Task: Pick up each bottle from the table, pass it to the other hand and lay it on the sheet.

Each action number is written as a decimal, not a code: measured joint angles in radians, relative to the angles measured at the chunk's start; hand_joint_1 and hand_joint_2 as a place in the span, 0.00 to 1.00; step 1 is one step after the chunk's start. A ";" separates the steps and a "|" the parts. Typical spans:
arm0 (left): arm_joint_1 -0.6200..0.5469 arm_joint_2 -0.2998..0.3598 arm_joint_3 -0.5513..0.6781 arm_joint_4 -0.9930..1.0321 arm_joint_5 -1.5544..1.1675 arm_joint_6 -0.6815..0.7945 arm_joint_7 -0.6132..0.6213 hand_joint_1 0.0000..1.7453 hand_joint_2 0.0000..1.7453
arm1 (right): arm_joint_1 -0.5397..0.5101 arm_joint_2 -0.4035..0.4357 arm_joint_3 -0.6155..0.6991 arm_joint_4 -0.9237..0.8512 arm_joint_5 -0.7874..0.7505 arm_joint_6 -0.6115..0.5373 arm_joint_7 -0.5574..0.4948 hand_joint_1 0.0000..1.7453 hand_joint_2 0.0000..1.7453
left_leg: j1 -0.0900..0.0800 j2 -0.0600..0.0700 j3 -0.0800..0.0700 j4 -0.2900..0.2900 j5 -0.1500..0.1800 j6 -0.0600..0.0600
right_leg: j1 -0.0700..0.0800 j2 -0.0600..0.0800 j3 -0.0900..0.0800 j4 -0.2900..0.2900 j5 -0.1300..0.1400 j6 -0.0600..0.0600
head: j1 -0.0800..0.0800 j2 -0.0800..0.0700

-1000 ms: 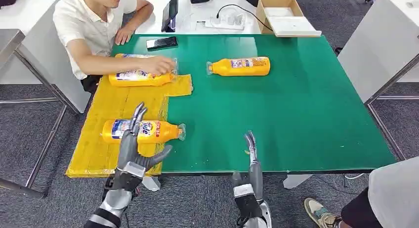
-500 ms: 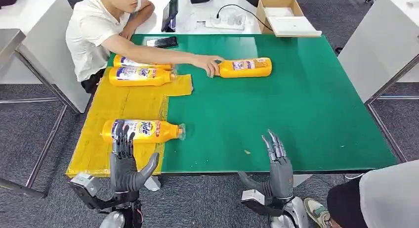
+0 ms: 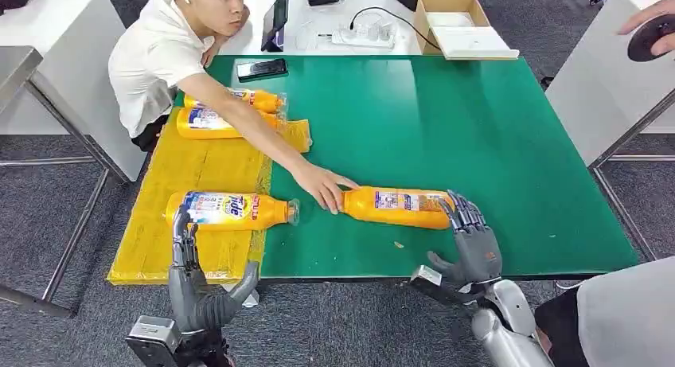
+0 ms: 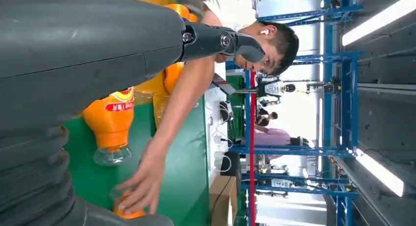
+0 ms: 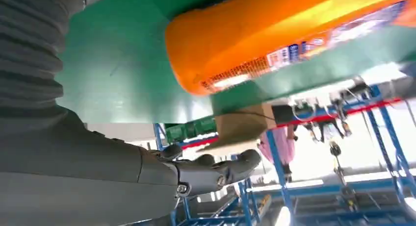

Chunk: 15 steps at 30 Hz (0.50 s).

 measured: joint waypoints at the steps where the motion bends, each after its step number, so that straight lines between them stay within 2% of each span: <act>1: -0.002 0.000 -0.003 0.001 0.006 0.002 0.004 0.00 1.00 | -0.014 0.000 0.005 0.022 0.012 0.000 0.006 0.00 1.00 | 0.000 0.000 0.000 0.000 0.000 0.000 | 0.000 0.000 0.000 0.000 0.000 0.000 | 0.000 0.000; 15: -0.029 -0.001 -0.059 0.028 0.034 -0.013 0.047 0.00 1.00 | -0.196 0.034 0.089 0.284 0.052 0.075 0.075 0.00 1.00 | 0.000 0.000 0.000 0.000 0.000 0.000 | 0.000 0.000 0.000 0.000 0.000 0.000 | 0.000 0.000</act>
